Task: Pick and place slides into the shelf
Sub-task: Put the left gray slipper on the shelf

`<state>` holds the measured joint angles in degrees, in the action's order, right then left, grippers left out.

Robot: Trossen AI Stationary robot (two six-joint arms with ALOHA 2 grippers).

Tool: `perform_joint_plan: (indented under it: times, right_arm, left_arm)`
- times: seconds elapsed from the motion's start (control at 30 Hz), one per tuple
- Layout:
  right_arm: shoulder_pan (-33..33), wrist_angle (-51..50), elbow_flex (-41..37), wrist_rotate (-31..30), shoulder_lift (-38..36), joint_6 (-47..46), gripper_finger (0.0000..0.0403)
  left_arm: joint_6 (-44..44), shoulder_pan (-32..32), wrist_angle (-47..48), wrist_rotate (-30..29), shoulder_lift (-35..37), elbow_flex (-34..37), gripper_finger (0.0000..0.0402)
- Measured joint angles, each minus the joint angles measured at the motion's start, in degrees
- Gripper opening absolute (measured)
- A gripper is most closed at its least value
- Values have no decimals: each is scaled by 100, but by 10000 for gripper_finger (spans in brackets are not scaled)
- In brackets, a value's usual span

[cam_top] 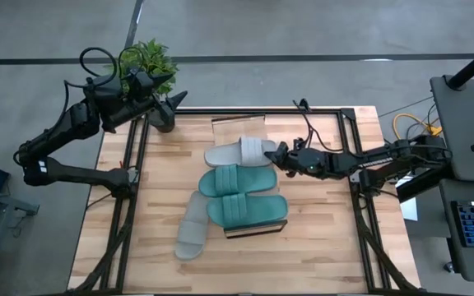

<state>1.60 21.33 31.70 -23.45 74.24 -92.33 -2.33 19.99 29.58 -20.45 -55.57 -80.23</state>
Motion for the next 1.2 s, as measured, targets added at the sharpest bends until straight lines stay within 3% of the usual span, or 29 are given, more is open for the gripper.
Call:
perform_joint_plan:
  times: [0.2, 0.43, 0.77, 1.0, 1.2]
  right_arm:
    - [-4, 7, 0, 44, -30, 301, 128]
    - [0, -189, 0, 28, -450, 890, 159]
    - [1, -2310, 0, 44, -1624, 1307, 164]
    - [78, -1927, 166, -58, -2484, 2971, 149]
    - [124, -1987, 733, -26, -2550, 4897, 118]
  left_arm:
    - [-2, 0, -1, 0, -5, 0, 322]
    - [-130, 0, -2, 0, -17, 0, 322]
    - [-155, 0, -13, 0, -31, 0, 322]
    - [-155, 0, -22, 0, -28, 0, 322]
    - [-143, 2, -70, 0, -39, 0, 322]
